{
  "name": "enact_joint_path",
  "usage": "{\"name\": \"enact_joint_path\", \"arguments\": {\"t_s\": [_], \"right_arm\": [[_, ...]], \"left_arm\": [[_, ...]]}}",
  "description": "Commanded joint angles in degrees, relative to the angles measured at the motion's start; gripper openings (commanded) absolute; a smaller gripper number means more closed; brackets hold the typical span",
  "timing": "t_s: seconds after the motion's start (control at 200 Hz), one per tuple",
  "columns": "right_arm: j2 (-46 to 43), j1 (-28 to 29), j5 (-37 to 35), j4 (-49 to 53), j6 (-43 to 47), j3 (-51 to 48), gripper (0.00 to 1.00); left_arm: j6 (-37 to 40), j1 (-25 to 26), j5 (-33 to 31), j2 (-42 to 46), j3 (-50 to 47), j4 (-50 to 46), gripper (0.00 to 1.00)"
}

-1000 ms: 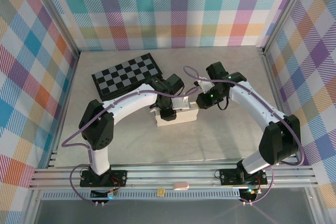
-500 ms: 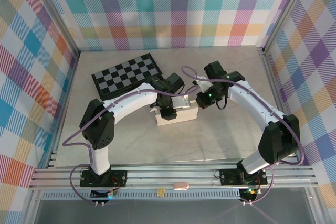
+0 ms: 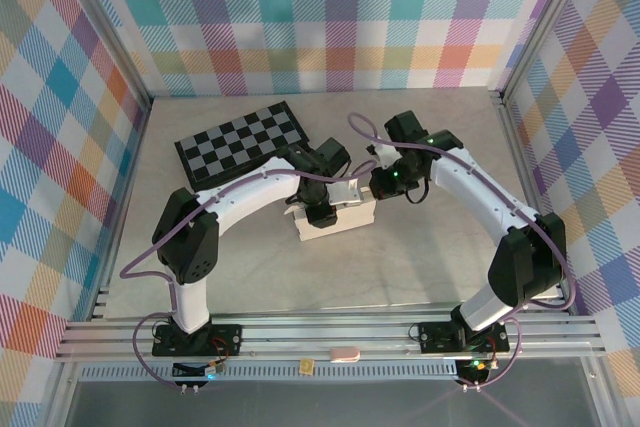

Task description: Fold the paper box

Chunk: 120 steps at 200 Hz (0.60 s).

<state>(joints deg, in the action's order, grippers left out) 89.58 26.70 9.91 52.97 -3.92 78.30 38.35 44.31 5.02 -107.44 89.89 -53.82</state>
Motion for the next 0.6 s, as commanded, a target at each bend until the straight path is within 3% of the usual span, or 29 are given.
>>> {"name": "enact_joint_path", "arguments": {"t_s": [0.0, 0.595], "right_arm": [[0.17, 0.56, 2.74, -1.45, -2.98, -1.43, 0.00], [-2.61, 1.70, -1.91, -7.35, -4.87, -9.56, 0.00]], "left_arm": [[-0.75, -0.68, 0.30, -1.02, 1.55, 0.65, 0.36], [-3.56, -2.22, 0.26, -2.50, 2.74, 1.31, 0.35]]}}
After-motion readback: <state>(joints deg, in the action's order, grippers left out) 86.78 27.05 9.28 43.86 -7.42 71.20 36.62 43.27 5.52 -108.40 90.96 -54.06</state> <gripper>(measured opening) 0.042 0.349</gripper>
